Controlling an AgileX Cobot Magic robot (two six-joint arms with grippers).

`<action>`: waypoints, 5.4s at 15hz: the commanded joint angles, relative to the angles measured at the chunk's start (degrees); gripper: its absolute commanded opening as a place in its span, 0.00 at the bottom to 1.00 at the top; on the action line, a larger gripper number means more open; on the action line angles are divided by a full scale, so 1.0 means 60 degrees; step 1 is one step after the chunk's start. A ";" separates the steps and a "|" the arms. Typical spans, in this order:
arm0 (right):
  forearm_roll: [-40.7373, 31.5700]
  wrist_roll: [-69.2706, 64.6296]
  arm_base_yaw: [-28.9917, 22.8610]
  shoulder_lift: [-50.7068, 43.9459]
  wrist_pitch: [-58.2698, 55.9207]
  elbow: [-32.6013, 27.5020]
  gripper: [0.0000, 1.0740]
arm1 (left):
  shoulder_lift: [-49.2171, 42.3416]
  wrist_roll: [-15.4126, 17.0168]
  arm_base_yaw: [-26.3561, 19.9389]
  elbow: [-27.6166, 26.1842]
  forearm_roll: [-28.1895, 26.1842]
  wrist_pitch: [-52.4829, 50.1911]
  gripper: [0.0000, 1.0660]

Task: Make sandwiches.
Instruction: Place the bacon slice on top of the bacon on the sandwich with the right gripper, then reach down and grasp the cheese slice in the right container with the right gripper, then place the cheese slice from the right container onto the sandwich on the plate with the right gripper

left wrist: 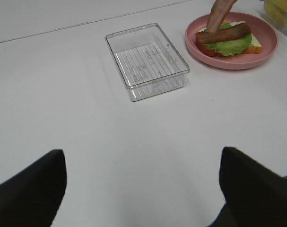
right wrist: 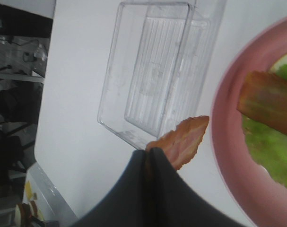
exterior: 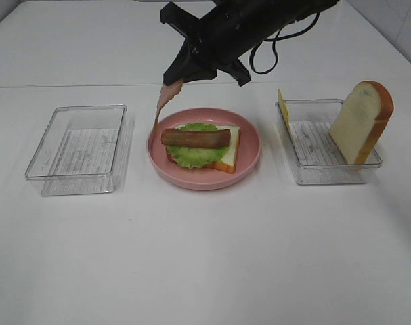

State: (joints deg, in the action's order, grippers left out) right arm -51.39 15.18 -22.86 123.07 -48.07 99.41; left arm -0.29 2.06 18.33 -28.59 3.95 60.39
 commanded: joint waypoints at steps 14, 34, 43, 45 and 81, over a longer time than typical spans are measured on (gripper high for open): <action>0.4278 -0.2063 0.0010 0.0783 0.1098 0.0019 0.15 | -0.0191 -0.0010 0.0038 0.0019 -0.0076 -0.0095 0.78; 0.9177 -0.3848 0.0821 -0.0115 -0.1748 0.1833 0.67 | -0.0191 -0.0010 0.0038 0.0019 -0.0076 -0.0095 0.78; 0.8365 -0.3065 0.1251 0.1528 -0.1280 0.2588 0.66 | -0.0191 -0.0010 0.0038 0.0019 -0.0076 -0.0095 0.78; 0.8652 -0.3209 0.1251 0.1814 -0.1261 0.2607 0.66 | -0.0191 -0.0010 0.0038 0.0019 -0.0076 -0.0095 0.78; -0.0095 0.0181 0.0888 0.0955 -0.0869 0.0487 0.00 | -0.0191 -0.0010 0.0038 0.0019 -0.0038 -0.0095 0.78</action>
State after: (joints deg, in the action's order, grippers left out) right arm -50.13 15.24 -17.48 128.46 -53.86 102.62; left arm -0.29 2.06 18.33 -28.59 3.95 60.39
